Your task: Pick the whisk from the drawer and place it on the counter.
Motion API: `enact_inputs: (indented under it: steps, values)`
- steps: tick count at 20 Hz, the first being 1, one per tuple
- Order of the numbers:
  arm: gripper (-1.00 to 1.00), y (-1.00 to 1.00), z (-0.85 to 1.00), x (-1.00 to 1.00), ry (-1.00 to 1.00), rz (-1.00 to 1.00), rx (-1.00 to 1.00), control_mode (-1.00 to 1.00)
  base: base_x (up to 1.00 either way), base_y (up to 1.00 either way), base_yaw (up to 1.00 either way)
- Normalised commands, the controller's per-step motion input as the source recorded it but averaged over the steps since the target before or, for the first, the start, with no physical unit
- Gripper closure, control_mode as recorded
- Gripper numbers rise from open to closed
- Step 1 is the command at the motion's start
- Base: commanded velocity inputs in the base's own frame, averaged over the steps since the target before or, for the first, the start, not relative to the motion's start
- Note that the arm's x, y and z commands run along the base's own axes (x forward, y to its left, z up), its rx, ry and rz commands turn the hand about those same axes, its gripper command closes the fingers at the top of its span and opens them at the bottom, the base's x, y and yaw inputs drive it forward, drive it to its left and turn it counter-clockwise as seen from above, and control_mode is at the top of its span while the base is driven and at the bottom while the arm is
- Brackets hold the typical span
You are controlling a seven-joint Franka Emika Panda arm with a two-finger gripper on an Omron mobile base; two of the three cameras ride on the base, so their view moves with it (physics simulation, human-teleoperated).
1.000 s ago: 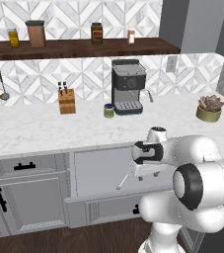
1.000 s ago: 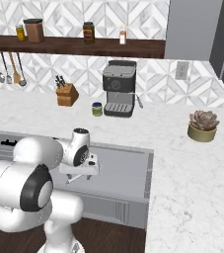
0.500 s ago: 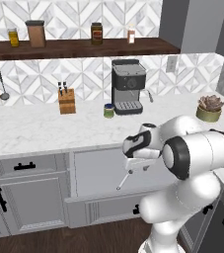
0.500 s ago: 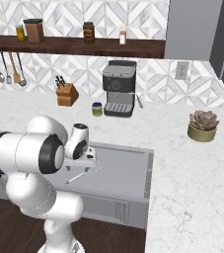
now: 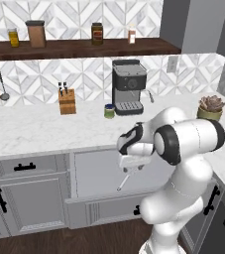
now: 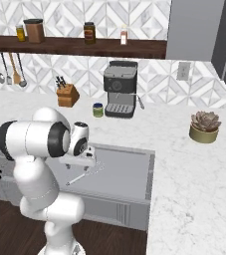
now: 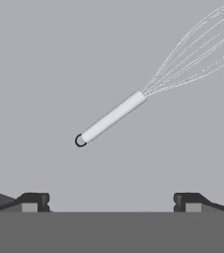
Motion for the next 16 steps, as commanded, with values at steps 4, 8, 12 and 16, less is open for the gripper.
enact_inputs:
  steps: [4, 8, 12, 16]
  values:
    - [-1.0, 0.24, -0.34, 0.2, 0.0, -0.05, 0.0, -1.0, 0.0, 0.0, 0.0]
    - [-1.0, 0.27, -0.46, 0.27, 0.0, -0.05, -0.02, -1.0, 0.0, 0.0, 0.0]
    - [-1.0, 0.11, -0.56, 0.13, 0.0, -0.06, -0.02, -1.0, 0.0, 0.0, 0.0]
    - [-1.0, 0.03, -0.45, 0.23, 0.0, -0.07, 0.0, -1.0, 0.0, 0.0, 0.0]
